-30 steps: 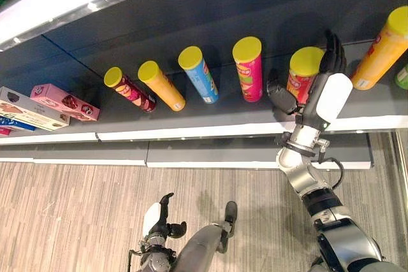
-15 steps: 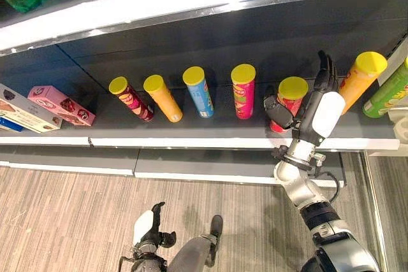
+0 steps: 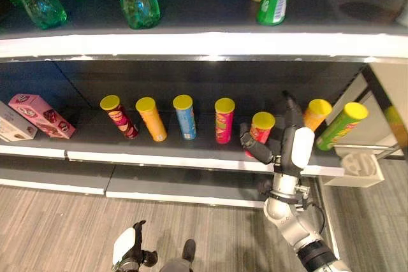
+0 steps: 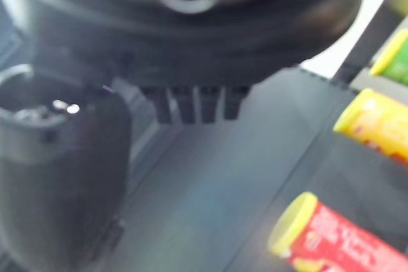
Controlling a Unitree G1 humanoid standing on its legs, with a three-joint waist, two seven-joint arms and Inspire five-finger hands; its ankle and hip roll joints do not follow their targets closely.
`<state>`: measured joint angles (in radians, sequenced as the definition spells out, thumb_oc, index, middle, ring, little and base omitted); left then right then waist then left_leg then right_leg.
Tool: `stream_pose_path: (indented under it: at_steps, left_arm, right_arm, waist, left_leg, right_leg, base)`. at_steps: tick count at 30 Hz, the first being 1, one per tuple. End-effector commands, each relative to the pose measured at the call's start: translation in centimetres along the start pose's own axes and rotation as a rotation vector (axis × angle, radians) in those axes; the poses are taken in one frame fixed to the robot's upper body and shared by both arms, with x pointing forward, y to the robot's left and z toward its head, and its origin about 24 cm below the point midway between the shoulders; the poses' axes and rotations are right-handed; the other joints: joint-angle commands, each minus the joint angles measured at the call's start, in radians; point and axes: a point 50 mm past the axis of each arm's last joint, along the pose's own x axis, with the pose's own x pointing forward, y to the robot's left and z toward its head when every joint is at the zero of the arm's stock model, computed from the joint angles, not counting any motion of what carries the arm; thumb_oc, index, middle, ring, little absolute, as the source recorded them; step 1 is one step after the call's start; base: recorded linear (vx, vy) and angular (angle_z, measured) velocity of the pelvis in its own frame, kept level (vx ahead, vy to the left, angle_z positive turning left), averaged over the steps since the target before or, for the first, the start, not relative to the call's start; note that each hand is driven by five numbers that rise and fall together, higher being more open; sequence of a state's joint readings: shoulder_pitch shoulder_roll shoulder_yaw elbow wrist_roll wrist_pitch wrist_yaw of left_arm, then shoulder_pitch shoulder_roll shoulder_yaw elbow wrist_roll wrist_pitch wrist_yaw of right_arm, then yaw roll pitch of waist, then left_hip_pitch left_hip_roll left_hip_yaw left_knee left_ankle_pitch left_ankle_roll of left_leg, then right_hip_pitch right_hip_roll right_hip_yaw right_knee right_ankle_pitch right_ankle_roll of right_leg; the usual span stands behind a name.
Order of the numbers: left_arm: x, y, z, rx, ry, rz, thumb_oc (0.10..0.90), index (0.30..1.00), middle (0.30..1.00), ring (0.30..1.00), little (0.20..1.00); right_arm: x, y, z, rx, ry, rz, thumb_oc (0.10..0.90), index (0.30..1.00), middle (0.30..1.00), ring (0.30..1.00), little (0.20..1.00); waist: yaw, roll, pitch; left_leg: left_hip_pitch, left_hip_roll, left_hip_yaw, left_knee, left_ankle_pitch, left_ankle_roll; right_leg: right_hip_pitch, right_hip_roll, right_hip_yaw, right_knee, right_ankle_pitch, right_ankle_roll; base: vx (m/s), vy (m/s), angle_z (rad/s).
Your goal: Put the goods on the table back onto the shelves and tidy them up.
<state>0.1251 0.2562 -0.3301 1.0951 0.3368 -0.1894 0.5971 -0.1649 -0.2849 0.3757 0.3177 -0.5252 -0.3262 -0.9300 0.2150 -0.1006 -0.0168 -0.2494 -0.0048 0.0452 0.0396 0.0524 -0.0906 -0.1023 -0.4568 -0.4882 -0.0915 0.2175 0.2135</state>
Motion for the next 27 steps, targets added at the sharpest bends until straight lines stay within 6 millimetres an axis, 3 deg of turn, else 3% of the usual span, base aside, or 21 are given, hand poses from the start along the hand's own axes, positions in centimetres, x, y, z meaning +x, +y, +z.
stream_pose_path:
  at_steps: [1, 2, 4, 9, 10, 13, 19, 27]
  left_arm:
    - [-0.9, -1.6, 0.3, 0.021, -0.027, -0.053, 0.8, 0.9, 0.9, 0.9, 0.9]
    - [-0.9, -1.6, 0.3, 0.021, -0.026, -0.054, 0.8, 0.9, 0.9, 0.9, 0.9]
    - [-1.0, -1.7, 0.1, 0.018, -0.015, -0.054, 0.8, 0.9, 0.9, 0.9, 0.9]
    - [-1.2, -1.9, 0.0, 0.016, -0.007, -0.06, 0.8, 0.9, 0.9, 0.9, 0.9]
    - [-1.3, -2.2, 0.0, 0.011, -0.001, -0.067, 0.8, 0.9, 0.9, 0.9, 0.9]
    - [-1.6, -2.4, -0.2, -0.003, 0.018, -0.071, 0.8, 0.9, 0.9, 0.9, 0.9]
    - [-1.9, -2.9, -0.6, -0.008, 0.047, -0.096, 0.8, 0.9, 0.9, 0.9, 0.9]
    - [-2.3, -3.2, -1.3, 0.025, 0.071, -0.125, 0.8, 0.9, 0.9, 0.9, 0.9]
  right_arm:
    - [0.9, -0.8, 1.9, 0.134, -0.115, 0.0, 0.8, 0.9, 0.9, 0.9, 0.9]
    - [0.8, -0.8, 1.8, 0.134, -0.114, 0.001, 0.8, 0.9, 0.9, 0.9, 0.9]
    - [-1.6, -0.1, 1.2, 0.17, -0.036, 0.09, 0.8, 0.9, 0.9, 0.9, 0.9]
    - [-4.2, 1.0, 0.8, 0.21, 0.039, 0.204, 0.8, 0.9, 0.9, 0.9, 0.9]
    - [-5.8, 1.7, 0.4, 0.226, 0.087, 0.284, 0.8, 0.9, 0.9, 0.9, 0.9]
    - [-7.6, 2.3, 0.0, 0.253, 0.152, 0.38, 0.8, 0.9, 0.9, 0.9, 0.9]
    - [-9.3, 2.0, -1.3, 0.225, 0.213, 0.481, 0.8, 0.9, 0.9, 0.9, 0.9]
    - [-9.0, 1.3, -2.9, 0.124, 0.202, 0.53, 0.8, 0.9, 0.9, 0.9, 0.9]
  waist:
    - [0.037, 0.059, -0.057]
    - [0.037, 0.059, -0.057]
    - [0.026, 0.059, -0.064]
    - [0.015, 0.06, -0.068]
    - [0.01, 0.059, -0.068]
    - [0.001, 0.06, -0.065]
    - [-0.009, 0.06, -0.059]
    - [-0.009, 0.067, -0.055]
  left_leg:
    - [0.124, 0.027, -0.053, -0.099, -0.056, 0.016]
    - [0.126, 0.027, -0.053, -0.101, -0.055, 0.016]
    - [0.148, 0.034, -0.055, -0.114, -0.049, 0.009]
    - [0.161, 0.04, -0.059, -0.119, -0.048, 0.002]
    - [0.167, 0.044, -0.06, -0.121, -0.048, -0.002]
    - [0.17, 0.051, -0.063, -0.123, -0.047, -0.007]
    - [0.171, 0.058, -0.068, -0.124, -0.044, -0.015]
    - [0.163, 0.067, -0.074, -0.127, -0.037, -0.024]
  right_leg:
    - [0.089, 0.01, -0.018, 0.004, 0.038, 0.048]
    - [0.091, 0.01, -0.019, 0.004, 0.037, 0.048]
    - [0.112, 0.021, -0.023, 0.004, 0.021, 0.048]
    - [0.128, 0.031, -0.029, 0.004, 0.009, 0.045]
    - [0.137, 0.037, -0.033, 0.004, 0.001, 0.043]
    - [0.143, 0.044, -0.035, 0.004, -0.005, 0.04]
    - [0.152, 0.062, -0.035, 0.004, -0.024, 0.035]
    - [0.159, 0.078, -0.046, 0.004, -0.045, 0.028]
  base:
    - [0.06, -0.043, 0.0]
    - [0.08, -0.053, 0.03]
    - [0.05, -0.025, 0.02]
    - [0.04, -0.022, 0.05]
    - [0.03, -0.029, 0.04]
    - [0.02, -0.036, 0.04]
    - [0.02, -0.041, 0.04]
    - [0.01, -0.044, 0.03]
